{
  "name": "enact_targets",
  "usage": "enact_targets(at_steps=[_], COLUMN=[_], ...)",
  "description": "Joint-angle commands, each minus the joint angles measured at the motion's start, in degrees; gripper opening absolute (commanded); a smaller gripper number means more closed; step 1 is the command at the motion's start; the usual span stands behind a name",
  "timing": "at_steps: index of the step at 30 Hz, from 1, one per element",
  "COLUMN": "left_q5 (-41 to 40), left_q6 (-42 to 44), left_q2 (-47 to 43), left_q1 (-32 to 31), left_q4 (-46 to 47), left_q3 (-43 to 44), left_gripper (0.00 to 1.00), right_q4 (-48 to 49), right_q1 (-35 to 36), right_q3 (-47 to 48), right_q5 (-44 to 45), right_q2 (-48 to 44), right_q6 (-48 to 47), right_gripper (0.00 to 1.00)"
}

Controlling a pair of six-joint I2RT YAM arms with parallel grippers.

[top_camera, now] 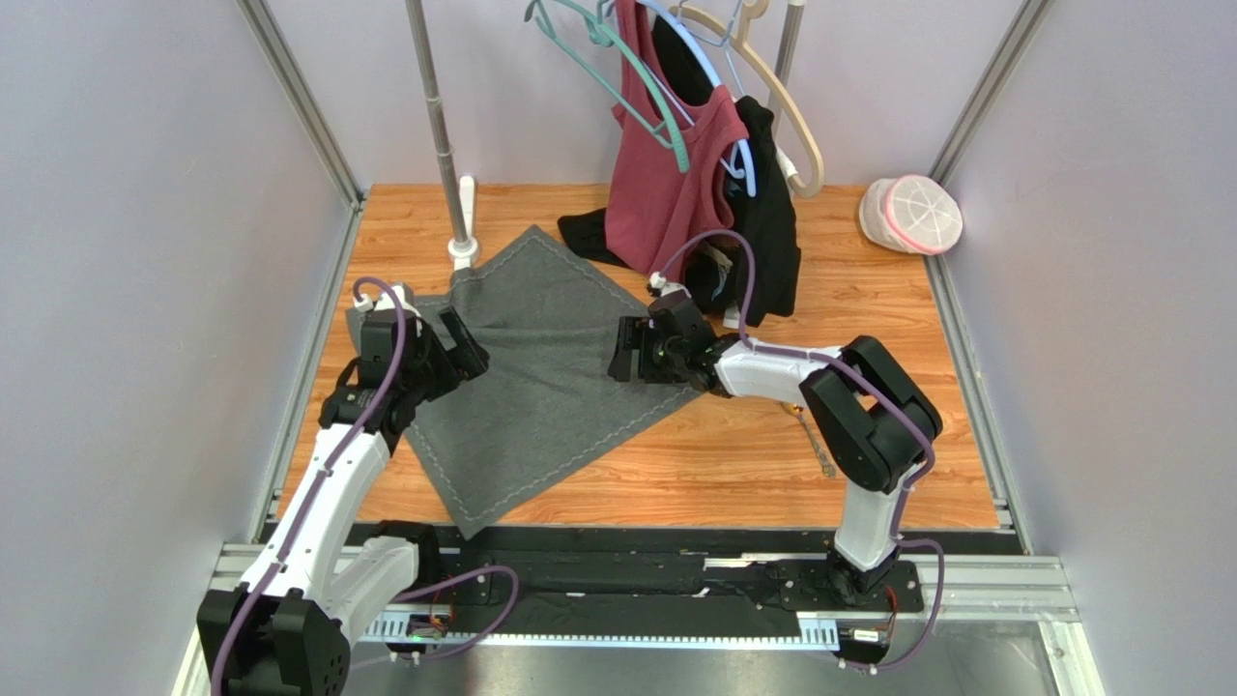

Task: Fold the napkin, place the utensils inside, and roll it up
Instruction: Fold the napkin

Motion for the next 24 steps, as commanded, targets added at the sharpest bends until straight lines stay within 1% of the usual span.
enact_targets(at_steps=[1,4,8,10,13,14,16,17,18,20,21,24], left_q5=[2.1,3.1,5.3,5.2,4.0,3.9,3.7,3.7,3.8,3.6,3.3,3.1], left_q6=[0.2,-0.3,-2.2,-2.4,-2.9,-3.1,-4.6,-5.3,-6.8,-7.5,-8.0,-8.6], left_q2=[-1.1,-1.1,-1.1,-1.1,-1.4,-1.3,-0.5,-0.2,1.2,3.5,6.2,11.8], left_q1=[0.3,0.3,-0.5,-1.6,-5.0,-7.4,-10.4,-11.9,-15.1,-18.0,-20.6,-24.5], left_q4=[2.3,3.0,6.2,6.9,9.1,9.9,13.2,16.5,18.2,21.8,22.1,23.3], left_q3=[-0.5,-2.6,-6.3,-7.7,-9.4,-9.9,-11.7,-12.4,-13.0,-13.9,-13.7,-12.4], left_gripper=[0.99,0.99,0.99,0.99,0.98,0.98,0.96,0.96,0.95,0.94,0.94,0.94], right_q4=[-9.9,-11.3,-12.7,-13.6,-12.9,-12.9,-13.2,-13.4,-13.5,-13.8,-14.0,-14.5], right_q1=[-4.3,-6.4,-7.2,-7.1,-6.2,-5.9,-4.6,-4.3,-3.9,-2.9,-2.6,-1.6], right_q3=[0.8,2.8,7.4,9.0,8.7,7.6,6.1,5.3,3.5,1.5,-0.4,-3.2], right_q5=[4.4,4.5,6.2,5.4,4.0,4.0,4.5,4.5,4.5,4.7,4.9,6.4], right_q2=[0.9,1.3,2.6,2.3,-0.3,-2.4,-4.7,-7.0,-8.0,-11.4,-12.6,-17.7], right_q6=[-1.1,-2.3,-5.8,-7.2,-7.9,-7.7,-7.2,-6.9,-5.8,-4.8,-3.6,-2.0], right_gripper=[0.79,0.79,0.79,0.79,0.79,0.79,0.80,0.80,0.80,0.80,0.80,0.80])
